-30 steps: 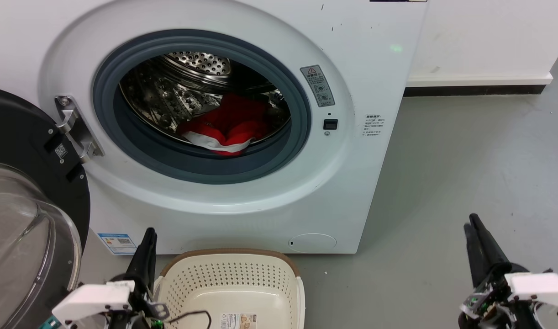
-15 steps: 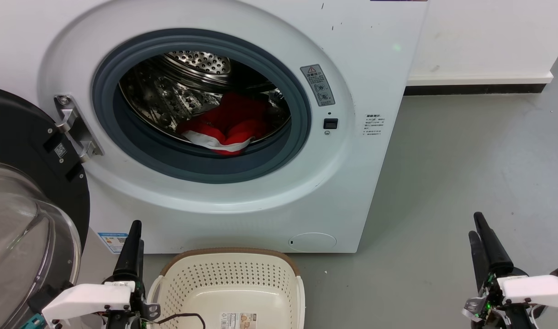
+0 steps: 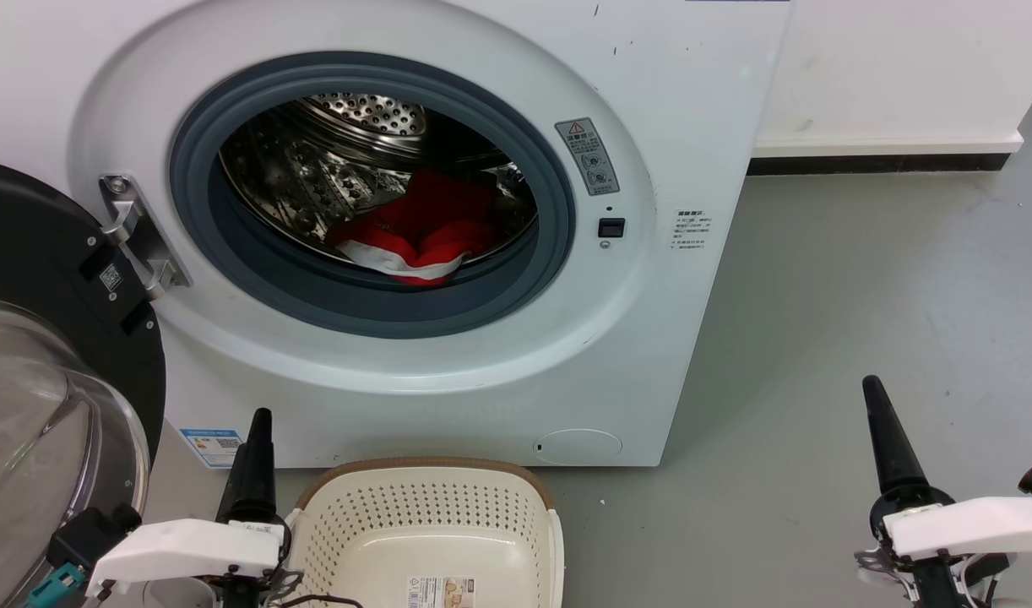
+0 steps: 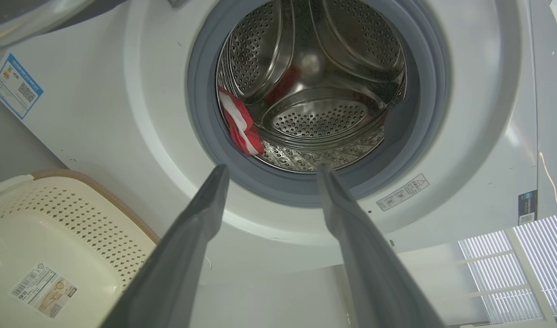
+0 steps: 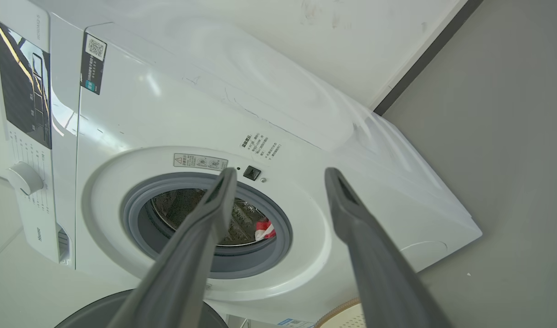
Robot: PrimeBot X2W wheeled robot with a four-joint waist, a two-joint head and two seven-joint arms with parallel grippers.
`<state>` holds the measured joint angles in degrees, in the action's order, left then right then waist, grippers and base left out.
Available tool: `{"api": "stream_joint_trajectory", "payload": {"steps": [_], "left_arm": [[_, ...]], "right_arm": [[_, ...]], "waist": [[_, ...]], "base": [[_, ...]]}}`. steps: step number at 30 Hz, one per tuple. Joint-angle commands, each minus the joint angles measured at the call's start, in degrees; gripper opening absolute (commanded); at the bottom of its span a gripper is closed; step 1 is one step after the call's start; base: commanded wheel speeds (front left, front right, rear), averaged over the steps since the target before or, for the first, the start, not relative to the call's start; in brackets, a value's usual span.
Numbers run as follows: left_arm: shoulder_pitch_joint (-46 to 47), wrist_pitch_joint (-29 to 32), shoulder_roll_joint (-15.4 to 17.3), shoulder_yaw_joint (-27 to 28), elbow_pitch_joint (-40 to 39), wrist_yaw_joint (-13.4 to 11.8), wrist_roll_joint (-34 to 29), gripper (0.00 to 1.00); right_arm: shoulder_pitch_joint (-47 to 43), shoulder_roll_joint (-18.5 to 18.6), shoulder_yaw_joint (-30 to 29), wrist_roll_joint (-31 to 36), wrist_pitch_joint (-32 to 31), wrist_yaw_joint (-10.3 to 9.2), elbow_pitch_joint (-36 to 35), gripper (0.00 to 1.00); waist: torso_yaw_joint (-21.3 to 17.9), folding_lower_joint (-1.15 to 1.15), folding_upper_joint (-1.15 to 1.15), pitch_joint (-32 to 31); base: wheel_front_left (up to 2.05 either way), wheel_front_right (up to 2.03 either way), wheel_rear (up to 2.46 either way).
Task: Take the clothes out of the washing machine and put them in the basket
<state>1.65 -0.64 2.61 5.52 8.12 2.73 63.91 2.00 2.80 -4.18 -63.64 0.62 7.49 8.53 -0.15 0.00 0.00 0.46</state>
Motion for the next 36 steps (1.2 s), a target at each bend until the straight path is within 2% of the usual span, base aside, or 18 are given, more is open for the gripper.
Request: {"api": "stream_joint_trajectory", "payload": {"steps": [1,24,36], "left_arm": [[0.33,-0.69,0.19,-0.38,-1.59,-0.41,-2.98,1.0],[-2.24,-5.26,0.25,-2.0,-6.32,-1.37,-23.4,1.0],[-3.4,-7.07,0.26,-2.65,-7.37,-1.99,-31.26,1.0]], "right_arm": [[0.09,0.15,0.45,3.45,0.69,0.0,-1.83,1.0],[-2.39,0.15,3.63,29.85,5.26,0.0,-6.2,1.0],[-3.35,0.14,4.03,38.0,7.14,0.0,-7.85,1.0]], "waist": [[-0.01,0.0,0.0,0.0],[-0.14,0.0,0.0,-0.08],[-0.19,0.0,0.0,0.0]], "base": [[0.0,0.0,0.0],[0.0,0.0,0.0],[0.0,0.0,0.0]]}}
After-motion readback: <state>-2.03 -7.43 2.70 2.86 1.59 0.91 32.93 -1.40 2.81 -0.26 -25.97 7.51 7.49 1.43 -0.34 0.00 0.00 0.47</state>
